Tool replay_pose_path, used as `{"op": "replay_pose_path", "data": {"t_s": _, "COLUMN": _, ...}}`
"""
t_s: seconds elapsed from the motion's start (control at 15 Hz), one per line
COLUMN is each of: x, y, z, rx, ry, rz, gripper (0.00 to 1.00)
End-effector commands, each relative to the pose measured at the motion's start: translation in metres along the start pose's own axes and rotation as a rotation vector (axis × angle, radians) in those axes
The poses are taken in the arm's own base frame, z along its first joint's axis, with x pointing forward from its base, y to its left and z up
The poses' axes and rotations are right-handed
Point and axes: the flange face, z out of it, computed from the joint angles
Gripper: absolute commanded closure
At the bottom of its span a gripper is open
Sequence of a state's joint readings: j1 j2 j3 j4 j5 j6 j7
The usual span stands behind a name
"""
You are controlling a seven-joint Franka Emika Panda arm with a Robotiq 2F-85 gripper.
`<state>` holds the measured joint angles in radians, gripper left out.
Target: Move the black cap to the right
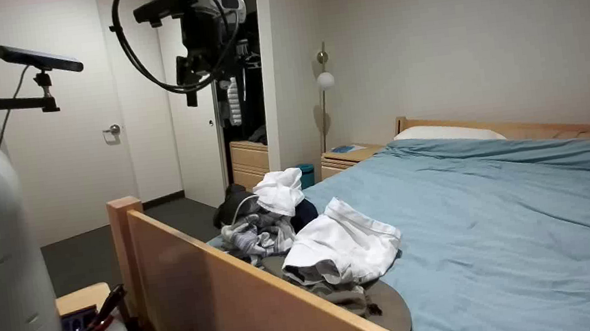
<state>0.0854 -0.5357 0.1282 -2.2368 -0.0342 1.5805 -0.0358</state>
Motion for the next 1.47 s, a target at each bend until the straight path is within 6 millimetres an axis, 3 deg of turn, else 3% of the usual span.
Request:
{"op": "replay_pose_path", "data": {"t_s": 0.0, "x": 0.0, "y": 0.0, "z": -0.001, "rx": 0.0, "ry": -0.001, "rz": 0.0, "gripper": 0.0}}
{"op": "replay_pose_path", "data": {"t_s": 0.27, "x": 0.021, "y": -0.012, "z": 0.004, "rx": 0.034, "ry": 0.042, "rz": -0.033, "gripper": 0.0}}
{"op": "replay_pose_path", "data": {"t_s": 0.87, "x": 0.085, "y": -0.07, "z": 0.032, "rx": 0.085, "ry": 0.085, "rz": -0.179, "gripper": 0.0}}
{"op": "replay_pose_path", "data": {"t_s": 0.93, "x": 0.071, "y": -0.064, "z": 0.029, "rx": 0.058, "ry": 0.094, "rz": -0.141, "gripper": 0.0}}
{"op": "replay_pose_path", "data": {"t_s": 1.4, "x": 0.08, "y": -0.066, "z": 0.034, "rx": 0.071, "ry": 0.084, "rz": -0.128, "gripper": 0.0}}
